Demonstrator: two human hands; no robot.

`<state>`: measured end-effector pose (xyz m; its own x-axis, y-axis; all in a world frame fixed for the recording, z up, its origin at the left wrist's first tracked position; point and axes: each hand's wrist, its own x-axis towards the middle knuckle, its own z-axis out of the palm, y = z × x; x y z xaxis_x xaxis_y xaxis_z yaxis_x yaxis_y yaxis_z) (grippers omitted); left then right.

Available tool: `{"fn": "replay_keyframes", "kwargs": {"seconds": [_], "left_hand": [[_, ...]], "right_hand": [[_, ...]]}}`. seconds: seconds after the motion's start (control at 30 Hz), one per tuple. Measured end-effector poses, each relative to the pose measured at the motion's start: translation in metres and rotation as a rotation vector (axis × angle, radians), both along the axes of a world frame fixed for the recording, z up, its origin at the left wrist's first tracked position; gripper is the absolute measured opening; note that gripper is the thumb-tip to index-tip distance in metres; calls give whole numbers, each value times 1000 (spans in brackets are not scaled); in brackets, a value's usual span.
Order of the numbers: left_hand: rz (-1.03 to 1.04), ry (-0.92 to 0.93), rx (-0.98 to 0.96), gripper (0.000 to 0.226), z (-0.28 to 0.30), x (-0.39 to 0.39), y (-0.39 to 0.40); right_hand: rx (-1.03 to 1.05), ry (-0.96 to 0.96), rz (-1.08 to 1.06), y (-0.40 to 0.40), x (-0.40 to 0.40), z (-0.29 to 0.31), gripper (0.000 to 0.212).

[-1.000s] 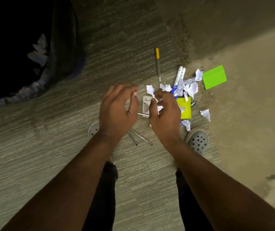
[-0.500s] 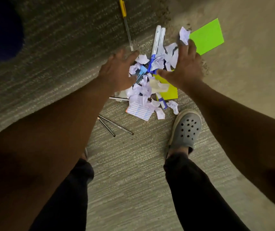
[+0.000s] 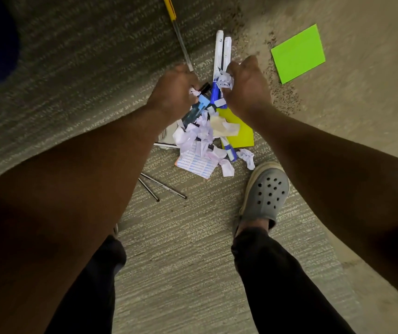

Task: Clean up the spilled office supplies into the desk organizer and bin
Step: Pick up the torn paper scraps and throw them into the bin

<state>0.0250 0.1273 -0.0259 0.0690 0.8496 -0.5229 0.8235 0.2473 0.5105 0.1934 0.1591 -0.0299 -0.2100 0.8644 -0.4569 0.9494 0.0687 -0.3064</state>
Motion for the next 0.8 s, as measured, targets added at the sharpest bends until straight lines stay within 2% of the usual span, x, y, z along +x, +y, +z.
{"fn": "replay_keyframes", "kwargs": {"seconds": [0.1, 0.23, 0.47, 0.57, 0.67, 0.8], "left_hand": [[119, -18, 5, 23, 5, -3, 3], [320, -105, 41, 20, 23, -13, 6], [566, -236, 85, 21, 94, -41, -21], [694, -300, 92, 20, 132, -55, -34], [839, -382, 95, 21, 167, -75, -42], [950, -417, 200, 20, 217, -106, -46]], "right_hand": [[2, 6, -52, 4, 3, 5, 35], [17, 82, -227, 19, 14, 26, 22], [-28, 225, -413, 16, 24, 90, 18], [-40, 349, -466, 5, 5, 121, 20], [-109, 528, -526, -2, -31, 155, 10], [-138, 698, -550, -5, -90, 198, 13]]}}
